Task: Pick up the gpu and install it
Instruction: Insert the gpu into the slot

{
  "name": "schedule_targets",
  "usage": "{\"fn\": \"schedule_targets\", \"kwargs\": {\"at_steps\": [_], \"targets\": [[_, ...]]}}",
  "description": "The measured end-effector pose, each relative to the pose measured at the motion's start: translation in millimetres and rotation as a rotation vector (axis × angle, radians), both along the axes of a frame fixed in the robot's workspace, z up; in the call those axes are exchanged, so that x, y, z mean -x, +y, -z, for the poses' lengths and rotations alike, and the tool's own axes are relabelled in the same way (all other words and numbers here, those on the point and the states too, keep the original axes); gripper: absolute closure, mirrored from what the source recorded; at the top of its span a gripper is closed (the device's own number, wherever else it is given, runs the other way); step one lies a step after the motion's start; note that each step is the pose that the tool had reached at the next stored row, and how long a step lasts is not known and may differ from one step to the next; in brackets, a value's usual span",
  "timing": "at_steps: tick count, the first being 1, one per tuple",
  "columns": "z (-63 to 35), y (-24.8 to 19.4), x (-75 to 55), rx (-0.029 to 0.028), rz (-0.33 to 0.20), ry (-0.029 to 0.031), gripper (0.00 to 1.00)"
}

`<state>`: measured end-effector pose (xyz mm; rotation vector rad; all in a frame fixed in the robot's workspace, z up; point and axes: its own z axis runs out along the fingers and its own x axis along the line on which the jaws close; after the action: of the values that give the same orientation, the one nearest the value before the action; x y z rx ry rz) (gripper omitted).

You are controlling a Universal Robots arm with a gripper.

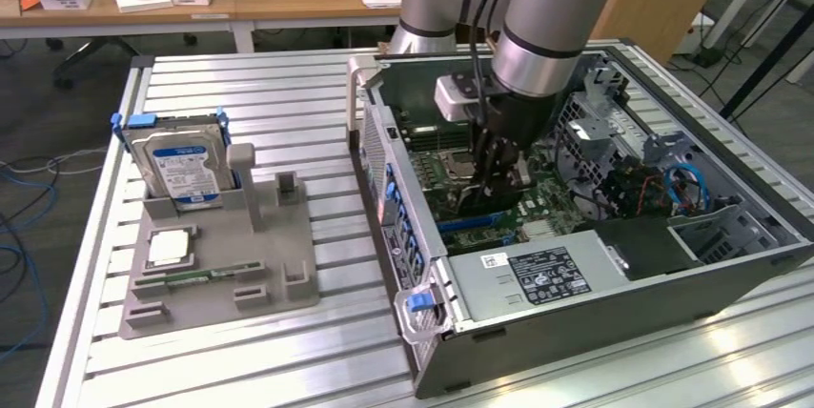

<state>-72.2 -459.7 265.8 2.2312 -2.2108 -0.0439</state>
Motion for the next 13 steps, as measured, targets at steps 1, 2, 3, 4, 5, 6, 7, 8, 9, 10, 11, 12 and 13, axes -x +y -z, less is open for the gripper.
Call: {"fn": "schedule_targets", "kwargs": {"at_steps": [1,2,3,4,5,6,7,8,9,10,11,12,13], "targets": [[0.6,0.0,-0.1,-0.0001,0.000,-0.0001,0.74],[1.2,0.0,-0.1,-0.0002,0.000,-0.0001,0.74],[1.8,-0.1,-0.1,0.0000,0.000,0.0000,0.74],[2.3,-0.1,-0.1,0.0000,0.000,0.0000,0.74],[2.8,-0.1,-0.1,-0.0001,0.000,0.0000,0.74],[3.3,-0.1,-0.1,0.0000,0.000,0.0000,0.74],[3.7,-0.1,-0.1,0.0001,-0.001,0.0000,0.74],[4.1,-0.1,-0.1,0.0001,-0.001,0.0000,0.74],[4.6,-0.1,-0.1,0.0000,-0.001,0.0000,0.74],[5.1,-0.1,-0.1,0.0000,-0.001,0.0000,0.74],[5.4,-0.1,-0.2,0.0001,-0.001,0.0000,0.74],[5.7,-0.1,-0.5,0.0002,-0.002,0.0000,0.74],[5.9,-0.1,-0.9,0.0003,-0.002,0.0001,0.74]]}}
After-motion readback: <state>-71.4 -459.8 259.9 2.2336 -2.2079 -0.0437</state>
